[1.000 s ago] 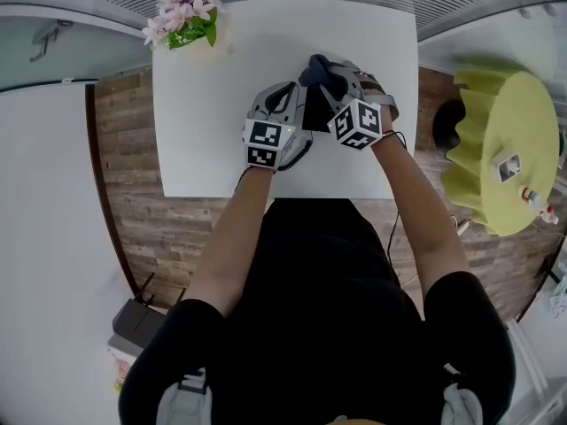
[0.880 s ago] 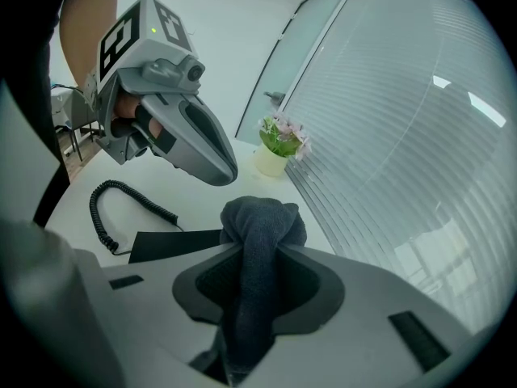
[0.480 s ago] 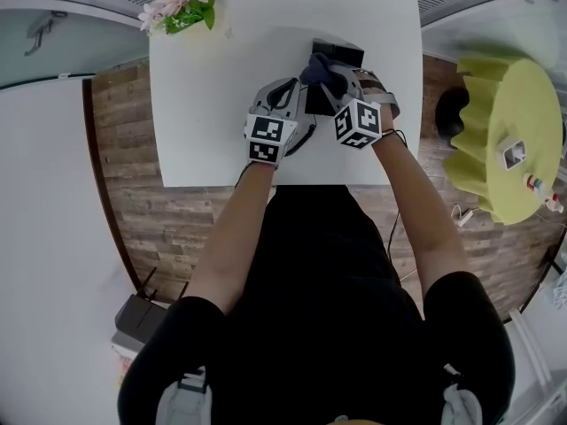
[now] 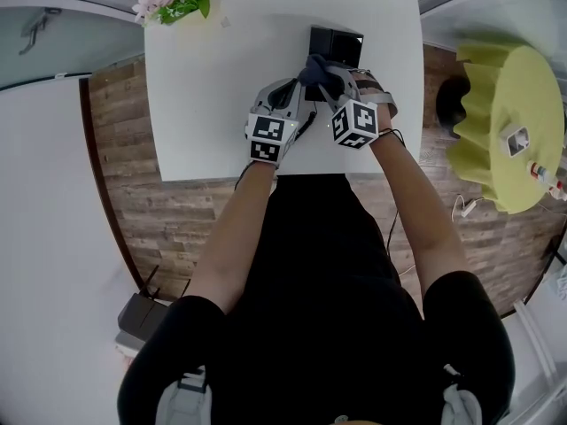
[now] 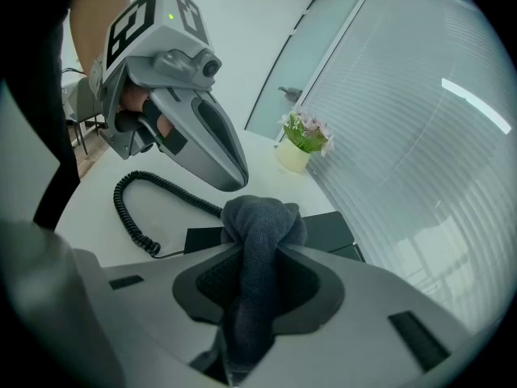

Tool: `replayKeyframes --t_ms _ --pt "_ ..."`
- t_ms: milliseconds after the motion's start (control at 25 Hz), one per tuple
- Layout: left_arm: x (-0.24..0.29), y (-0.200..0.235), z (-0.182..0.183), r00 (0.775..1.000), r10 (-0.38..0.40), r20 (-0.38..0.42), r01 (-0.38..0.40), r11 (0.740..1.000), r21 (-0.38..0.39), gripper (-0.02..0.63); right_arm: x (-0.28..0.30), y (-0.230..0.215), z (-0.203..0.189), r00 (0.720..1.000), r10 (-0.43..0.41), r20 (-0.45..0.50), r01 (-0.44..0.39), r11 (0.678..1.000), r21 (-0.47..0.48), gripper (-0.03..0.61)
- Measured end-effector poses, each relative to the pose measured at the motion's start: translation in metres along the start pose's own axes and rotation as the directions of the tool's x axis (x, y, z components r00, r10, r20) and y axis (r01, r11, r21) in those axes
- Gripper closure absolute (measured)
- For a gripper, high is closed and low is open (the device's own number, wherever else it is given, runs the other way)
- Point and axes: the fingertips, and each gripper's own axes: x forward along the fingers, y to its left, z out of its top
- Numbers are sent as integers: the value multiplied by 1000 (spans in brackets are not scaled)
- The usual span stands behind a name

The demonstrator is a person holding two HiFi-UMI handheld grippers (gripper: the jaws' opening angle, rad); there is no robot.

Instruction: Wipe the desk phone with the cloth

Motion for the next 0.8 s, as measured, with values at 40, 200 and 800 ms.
replayKeyframes --t_ms 40,200,800 --pt "-1 -1 -3 1000 -1 -1 1 1000 0 603 0 3 0 1000 2 -2 -2 1000 0 466" --pt "-4 -4 -10 1000 -6 -1 6 1000 0 603 -1 15 -2 1000 10 -7 -10 1000 1 466" --pt "-18 -18 -27 1000 -24 -18 24 1000 5 603 -4 54 -7 999 44 -29 -44 999 0 466"
